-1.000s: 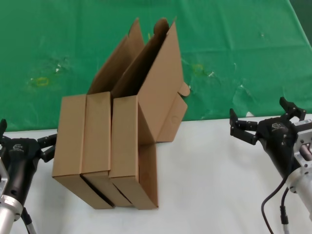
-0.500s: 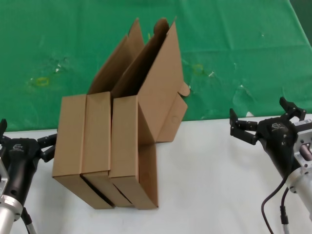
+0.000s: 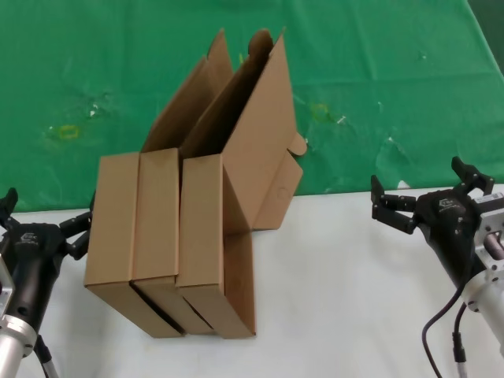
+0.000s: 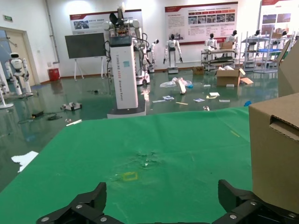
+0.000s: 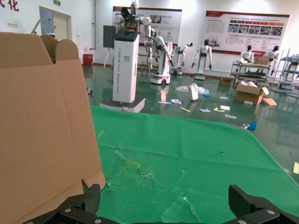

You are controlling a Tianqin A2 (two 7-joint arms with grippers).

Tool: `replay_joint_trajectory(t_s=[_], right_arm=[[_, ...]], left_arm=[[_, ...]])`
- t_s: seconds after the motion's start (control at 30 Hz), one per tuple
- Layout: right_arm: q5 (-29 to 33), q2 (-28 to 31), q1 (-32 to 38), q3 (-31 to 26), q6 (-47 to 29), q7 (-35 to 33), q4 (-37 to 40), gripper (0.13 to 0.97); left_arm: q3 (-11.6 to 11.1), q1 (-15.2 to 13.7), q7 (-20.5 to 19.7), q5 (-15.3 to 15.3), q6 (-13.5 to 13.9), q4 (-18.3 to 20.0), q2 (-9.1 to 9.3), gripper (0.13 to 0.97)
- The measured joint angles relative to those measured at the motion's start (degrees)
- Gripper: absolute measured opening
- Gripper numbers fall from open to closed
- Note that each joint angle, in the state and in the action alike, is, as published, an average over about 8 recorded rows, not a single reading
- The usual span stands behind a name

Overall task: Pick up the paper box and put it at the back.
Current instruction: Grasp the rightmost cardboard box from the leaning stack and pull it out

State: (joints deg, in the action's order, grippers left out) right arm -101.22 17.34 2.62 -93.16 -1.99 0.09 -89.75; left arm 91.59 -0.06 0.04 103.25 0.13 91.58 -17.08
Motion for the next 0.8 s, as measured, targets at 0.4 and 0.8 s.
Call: replay_joint_trajectory(t_s=[0.4, 0.8], right_arm=[[0.0, 0.0, 0.0, 0.0, 0.0, 0.0, 0.0, 0.966], [-9.34, 0.19, 0.74, 5.2, -21.05, -8.82, 4.44, 0.966]], left_arm=[[0.0, 0.0, 0.0, 0.0, 0.0, 0.0, 0.0, 0.733], [0.0, 0.0, 0.0, 0.0, 0.0, 0.0, 0.0, 0.448]])
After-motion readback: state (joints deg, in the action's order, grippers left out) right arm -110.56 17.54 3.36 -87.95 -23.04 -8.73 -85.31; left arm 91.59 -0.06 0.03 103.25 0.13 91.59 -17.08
